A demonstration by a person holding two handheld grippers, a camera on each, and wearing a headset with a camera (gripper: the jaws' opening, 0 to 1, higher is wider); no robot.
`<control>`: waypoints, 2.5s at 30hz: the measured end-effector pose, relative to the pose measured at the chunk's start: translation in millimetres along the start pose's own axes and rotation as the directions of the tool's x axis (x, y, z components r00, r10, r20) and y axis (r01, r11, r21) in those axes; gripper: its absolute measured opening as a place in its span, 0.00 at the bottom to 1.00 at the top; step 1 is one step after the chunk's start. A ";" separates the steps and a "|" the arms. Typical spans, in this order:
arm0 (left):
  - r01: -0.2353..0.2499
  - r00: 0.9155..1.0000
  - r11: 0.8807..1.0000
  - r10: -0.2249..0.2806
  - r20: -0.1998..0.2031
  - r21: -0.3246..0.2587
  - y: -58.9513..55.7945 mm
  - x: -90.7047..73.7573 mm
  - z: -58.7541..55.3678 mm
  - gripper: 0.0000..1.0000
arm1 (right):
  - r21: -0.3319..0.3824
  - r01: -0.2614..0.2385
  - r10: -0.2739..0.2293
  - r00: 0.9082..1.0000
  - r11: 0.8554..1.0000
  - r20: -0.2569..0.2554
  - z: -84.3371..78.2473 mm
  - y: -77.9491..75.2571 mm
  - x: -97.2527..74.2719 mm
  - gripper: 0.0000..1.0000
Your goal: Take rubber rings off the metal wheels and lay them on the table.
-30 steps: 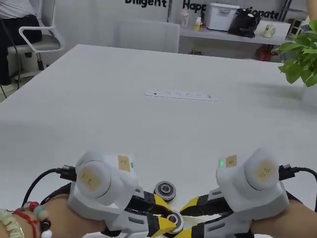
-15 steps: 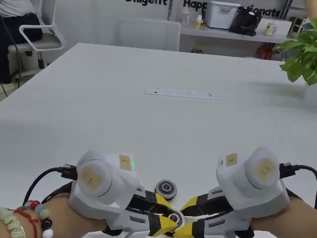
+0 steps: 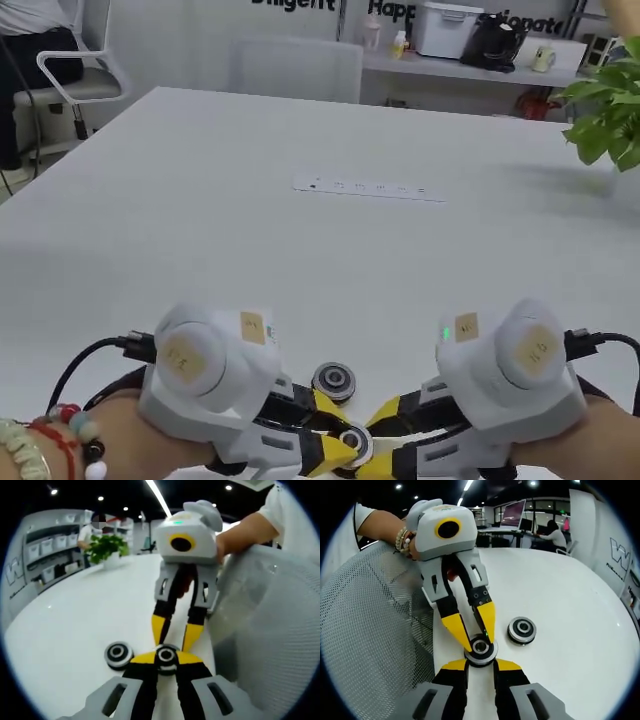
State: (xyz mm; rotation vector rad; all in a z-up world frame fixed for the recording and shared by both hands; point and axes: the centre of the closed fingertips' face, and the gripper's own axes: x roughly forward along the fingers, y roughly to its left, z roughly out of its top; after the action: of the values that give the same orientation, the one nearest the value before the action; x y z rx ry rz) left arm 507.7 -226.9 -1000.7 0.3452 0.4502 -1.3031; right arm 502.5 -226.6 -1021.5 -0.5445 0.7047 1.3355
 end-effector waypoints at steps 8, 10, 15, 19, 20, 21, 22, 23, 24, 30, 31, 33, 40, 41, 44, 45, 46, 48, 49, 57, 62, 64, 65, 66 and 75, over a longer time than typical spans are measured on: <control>-0.012 1.000 1.000 0.012 -0.004 -0.005 3.0 -1.3 -0.6 0.14 | 0.000 0.019 -0.019 1.000 1.000 -0.006 -2.2 -4.1 -3.8 0.04; -0.014 1.000 1.000 0.014 -0.004 -0.007 3.4 -1.4 -0.4 0.14 | -0.002 0.023 -0.023 1.000 1.000 -0.008 -2.4 -5.4 -3.2 0.03; -0.018 1.000 1.000 0.018 -0.005 -0.010 4.0 -1.8 -0.7 0.13 | 0.014 0.037 -0.036 0.999 0.999 -0.021 -2.6 -7.0 -1.8 0.02; -0.023 1.000 1.000 0.023 -0.006 -0.013 4.9 -2.2 -0.7 0.13 | 0.051 0.056 -0.054 0.998 0.997 -0.038 -3.2 -9.9 -2.3 0.00; -0.024 1.000 1.000 0.024 -0.006 -0.014 5.1 -2.2 -0.7 0.13 | 0.063 0.057 -0.055 0.998 0.996 -0.040 -3.6 -10.6 -2.4 0.00; -0.025 1.000 1.000 0.025 -0.006 -0.015 5.2 -2.2 -0.7 0.13 | 0.080 0.059 -0.056 0.998 0.995 -0.041 -3.8 -11.3 -2.8 0.00; -0.026 1.000 1.000 0.026 -0.006 -0.016 5.4 -2.3 -0.7 0.13 | 0.121 0.067 -0.062 0.997 0.990 -0.042 -4.0 -12.9 -4.2 0.00; -0.028 1.000 0.999 0.028 -0.006 -0.020 5.7 -2.3 -0.6 0.13 | 0.157 0.075 -0.069 0.997 0.985 -0.043 -4.3 -14.8 -5.1 0.00; -0.029 1.000 0.999 0.029 -0.005 -0.022 5.9 -2.3 -0.6 0.13 | 0.192 0.073 -0.068 0.997 0.979 -0.034 -3.3 -16.7 -5.6 0.00; -0.030 1.000 0.999 0.030 -0.005 -0.022 6.5 -2.4 -0.5 0.13 | 0.340 0.054 -0.054 0.998 0.939 -0.008 -3.5 -18.3 -7.8 0.00; -0.030 1.000 0.999 0.030 -0.005 -0.022 6.4 -2.5 -0.5 0.13 | 0.386 0.044 -0.051 0.999 0.921 0.007 -2.3 -19.0 -7.9 0.00; -0.030 1.000 0.999 0.030 -0.005 -0.021 6.4 -2.7 -0.5 0.13 | 0.478 0.023 -0.043 0.999 0.878 0.032 -1.8 -19.8 -8.8 0.00; -0.034 0.999 0.999 0.034 -0.006 -0.021 7.2 -2.8 -0.9 0.13 | 0.622 -0.042 -0.037 0.993 0.782 0.113 6.7 -22.6 -11.2 0.00; -0.033 0.999 0.999 0.033 -0.005 -0.021 7.1 -2.8 -0.9 0.13 | 0.629 -0.045 -0.035 0.993 0.776 0.114 6.8 -22.6 -11.2 0.00; -0.034 0.999 0.999 0.034 -0.005 -0.020 7.0 -2.7 -0.9 0.13 | 0.661 -0.060 -0.029 0.992 0.748 0.123 8.1 -21.5 -11.2 0.00; -0.033 0.999 0.999 0.033 -0.006 -0.019 6.9 -2.8 -1.0 0.13 | 0.663 -0.060 -0.029 0.992 0.746 0.121 7.6 -21.2 -11.1 0.00; -0.033 0.999 0.999 0.033 -0.006 -0.014 7.1 -2.8 -0.9 0.13 | 0.668 -0.068 -0.027 0.991 0.741 0.130 7.6 -21.2 -10.8 0.00; -0.032 0.999 0.999 0.032 -0.003 -0.017 7.3 -3.0 -1.1 0.13 | 0.696 -0.090 -0.017 0.989 0.712 0.146 7.9 -20.3 -10.9 0.00; -0.032 0.999 0.999 0.032 -0.003 -0.016 7.3 -3.0 -1.1 0.13 | 0.706 -0.095 -0.014 0.989 0.702 0.147 7.9 -19.8 -10.9 0.00; -0.037 0.999 0.999 0.037 -0.008 -0.007 8.1 -3.9 -1.8 0.13 | 0.710 -0.105 -0.012 0.987 0.696 0.158 13.6 -17.2 -10.5 0.00; -0.040 0.999 0.999 0.040 -0.010 0.000 8.1 -3.8 -1.8 0.13 | 0.711 -0.110 -0.011 0.987 0.694 0.163 14.7 -16.4 -10.8 0.00; -0.040 0.999 0.999 0.040 -0.011 0.001 8.1 -3.6 -1.8 0.13 | 0.711 -0.113 -0.009 0.986 0.694 0.165 15.4 -15.9 -10.7 0.00; -0.040 0.999 0.999 0.040 -0.011 0.001 8.0 -3.5 -1.8 0.13 | 0.710 -0.114 -0.008 0.986 0.695 0.166 16.0 -15.5 -10.7 0.00; -0.040 0.999 0.999 0.040 -0.011 0.001 8.0 -3.5 -1.7 0.13 | 0.709 -0.116 -0.007 0.986 0.696 0.168 16.6 -15.1 -10.9 0.00; -0.039 0.999 0.999 0.039 -0.010 0.002 8.1 -3.1 -1.8 0.13 | 0.712 -0.134 0.001 0.983 0.689 0.184 20.1 -13.7 -11.0 0.00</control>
State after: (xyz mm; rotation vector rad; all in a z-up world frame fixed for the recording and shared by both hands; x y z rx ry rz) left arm 514.7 -221.5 -1000.7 0.3605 0.4490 -1.2640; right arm 518.0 -221.9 -1000.3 0.2457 1.0413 1.0327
